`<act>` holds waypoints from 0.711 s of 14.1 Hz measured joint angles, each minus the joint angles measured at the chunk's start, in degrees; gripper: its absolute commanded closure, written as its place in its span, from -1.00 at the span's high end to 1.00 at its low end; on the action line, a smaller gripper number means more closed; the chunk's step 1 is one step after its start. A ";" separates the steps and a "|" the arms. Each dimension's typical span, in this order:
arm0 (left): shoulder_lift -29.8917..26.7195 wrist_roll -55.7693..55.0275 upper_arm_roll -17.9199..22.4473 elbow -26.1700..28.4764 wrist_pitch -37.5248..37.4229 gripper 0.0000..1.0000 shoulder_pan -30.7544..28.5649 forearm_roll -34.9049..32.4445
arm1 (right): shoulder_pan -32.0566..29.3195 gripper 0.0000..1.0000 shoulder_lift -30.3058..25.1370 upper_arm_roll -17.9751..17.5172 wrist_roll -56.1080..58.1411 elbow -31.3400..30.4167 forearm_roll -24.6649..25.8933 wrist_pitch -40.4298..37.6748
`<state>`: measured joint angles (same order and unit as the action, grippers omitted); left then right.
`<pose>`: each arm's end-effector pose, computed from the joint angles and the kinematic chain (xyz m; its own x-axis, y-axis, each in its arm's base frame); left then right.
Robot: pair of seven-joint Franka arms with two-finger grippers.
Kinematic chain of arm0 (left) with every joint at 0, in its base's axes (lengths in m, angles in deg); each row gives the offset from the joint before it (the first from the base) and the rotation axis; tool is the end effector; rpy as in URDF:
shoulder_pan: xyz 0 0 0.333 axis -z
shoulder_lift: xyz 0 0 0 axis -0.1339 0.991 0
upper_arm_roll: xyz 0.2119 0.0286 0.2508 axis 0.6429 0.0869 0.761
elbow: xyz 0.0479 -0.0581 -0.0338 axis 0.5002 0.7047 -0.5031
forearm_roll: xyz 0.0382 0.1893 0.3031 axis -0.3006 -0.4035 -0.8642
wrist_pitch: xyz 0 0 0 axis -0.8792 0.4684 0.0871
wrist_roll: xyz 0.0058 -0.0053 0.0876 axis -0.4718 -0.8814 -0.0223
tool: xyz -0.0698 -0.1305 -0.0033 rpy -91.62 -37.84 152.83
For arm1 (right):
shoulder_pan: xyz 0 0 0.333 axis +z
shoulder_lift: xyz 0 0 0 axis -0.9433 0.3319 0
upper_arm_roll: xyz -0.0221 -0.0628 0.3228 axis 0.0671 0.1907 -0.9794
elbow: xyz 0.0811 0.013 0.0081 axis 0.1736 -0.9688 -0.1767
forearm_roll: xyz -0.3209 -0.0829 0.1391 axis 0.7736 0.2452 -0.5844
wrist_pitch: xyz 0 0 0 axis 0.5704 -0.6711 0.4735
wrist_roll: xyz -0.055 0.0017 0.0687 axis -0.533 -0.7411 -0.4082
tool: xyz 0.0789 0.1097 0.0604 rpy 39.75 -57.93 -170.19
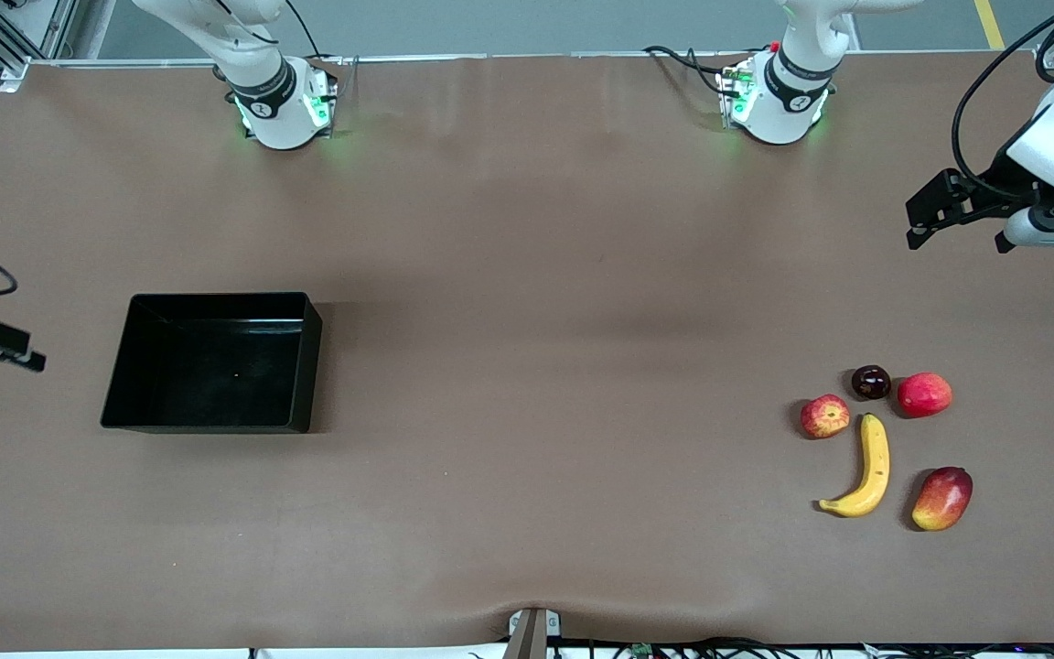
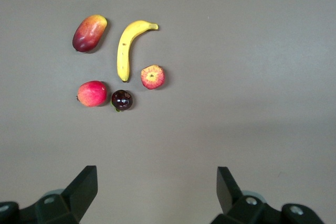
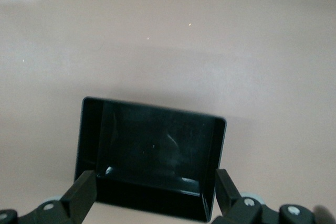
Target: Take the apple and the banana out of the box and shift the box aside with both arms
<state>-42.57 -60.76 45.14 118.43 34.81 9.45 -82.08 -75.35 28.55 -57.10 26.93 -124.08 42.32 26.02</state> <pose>0.5144 -0.0661 0.6161 0.9938 -0.0680 0.0884 -0.0670 -0.9977 -0.0139 0.6178 -0.0729 0.5439 0.9871 0.1485 0.0604 0.1526 -0.9859 -0.0691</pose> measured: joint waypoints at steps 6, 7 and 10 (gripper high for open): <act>-0.11 0.00 -0.37 -0.01 0.28 1.00 0.01 0.45 | 5.29 1.00 -9.79 -0.05 -8.56 -3.76 4.12 -10.25; -0.12 0.00 -0.38 -0.01 0.30 1.00 -0.01 0.45 | 6.11 1.00 -11.33 -0.06 -9.98 -4.26 5.30 -12.10; -0.14 0.00 -0.43 -0.05 0.73 1.00 -0.03 0.45 | 6.51 1.00 -15.37 0.38 -11.69 -6.25 7.29 -16.03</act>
<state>-42.71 -60.76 44.72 118.38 35.54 9.42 -81.62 -68.84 13.18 -56.72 15.23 -130.32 49.60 9.98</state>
